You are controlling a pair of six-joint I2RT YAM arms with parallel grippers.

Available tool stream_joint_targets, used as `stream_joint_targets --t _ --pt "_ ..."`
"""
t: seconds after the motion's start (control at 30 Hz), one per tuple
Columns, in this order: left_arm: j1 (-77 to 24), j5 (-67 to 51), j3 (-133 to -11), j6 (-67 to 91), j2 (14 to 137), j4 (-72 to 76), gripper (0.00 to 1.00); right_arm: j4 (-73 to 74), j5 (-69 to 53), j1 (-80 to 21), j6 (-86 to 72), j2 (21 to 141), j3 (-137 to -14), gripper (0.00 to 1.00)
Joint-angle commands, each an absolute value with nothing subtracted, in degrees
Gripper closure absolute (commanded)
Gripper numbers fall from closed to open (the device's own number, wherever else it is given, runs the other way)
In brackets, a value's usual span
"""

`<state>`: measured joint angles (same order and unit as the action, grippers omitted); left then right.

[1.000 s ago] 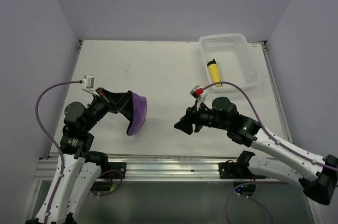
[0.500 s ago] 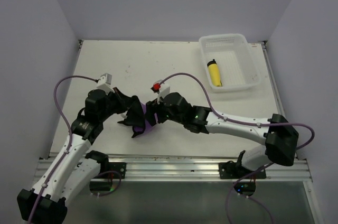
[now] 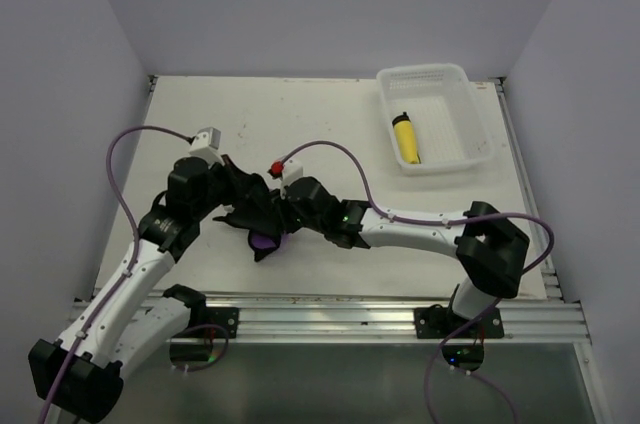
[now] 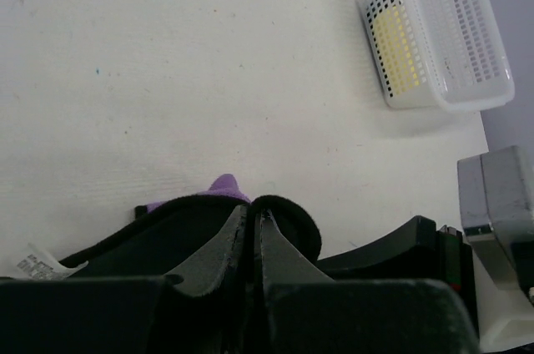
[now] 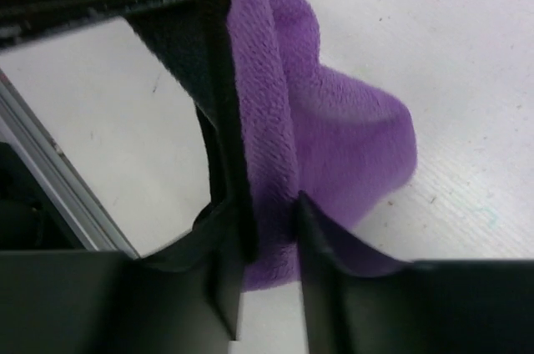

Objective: Roll the towels
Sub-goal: Move the towel to the center of the board, then flatten the towel

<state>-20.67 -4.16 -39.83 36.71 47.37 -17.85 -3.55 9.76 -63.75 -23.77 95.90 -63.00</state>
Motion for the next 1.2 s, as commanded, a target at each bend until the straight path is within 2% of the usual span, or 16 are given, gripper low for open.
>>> stream_joint_targets --t 0.0,0.1,0.17,0.37,0.53,0.73,0.9,1.03,1.17 --pt "-20.92 -0.62 -44.73 33.75 45.97 -16.17 1.0 -5.02 12.04 -63.98 -22.77 93.79 -65.56 0.79" --pt "-20.92 1.84 -46.93 32.87 44.21 -17.13 1.0 -2.39 10.73 -64.07 -21.71 91.42 -67.14 0.96" --pt "-20.92 2.63 -48.95 32.09 43.24 -18.1 1.0 -1.24 7.49 -64.25 -21.62 90.36 -69.07 0.99" --pt "-20.92 0.27 -54.05 28.4 39.64 -18.9 1.0 5.09 2.38 -68.02 -21.53 87.54 -76.1 1.0" --pt "-20.92 -2.37 -55.72 26.72 37.08 -16.79 1.0 2.11 -3.52 -68.99 -28.11 82.55 -75.33 1.0" --pt "-20.92 -6.94 -53.54 27.42 44.45 -15.66 1.0 3.08 1.83 -68.21 -30.67 76.3 -68.23 1.0" --pt "-21.09 -9.75 -46.51 29.88 49.82 -7.75 1.0 -1.47 -2.09 -59.34 -37.95 74.79 -57.06 1.0" --pt "-23.11 -10.72 -42.63 30.59 59.12 1.72 1.0 -4.75 -4.22 -52.57 -41.4 75.41 -47.22 1.0" --pt "-27.93 -8.8 -45.52 29.89 67.4 4.04 0.42 -2.29 -7.73 -47.12 -40.7 79.09 -45.79 1.0"
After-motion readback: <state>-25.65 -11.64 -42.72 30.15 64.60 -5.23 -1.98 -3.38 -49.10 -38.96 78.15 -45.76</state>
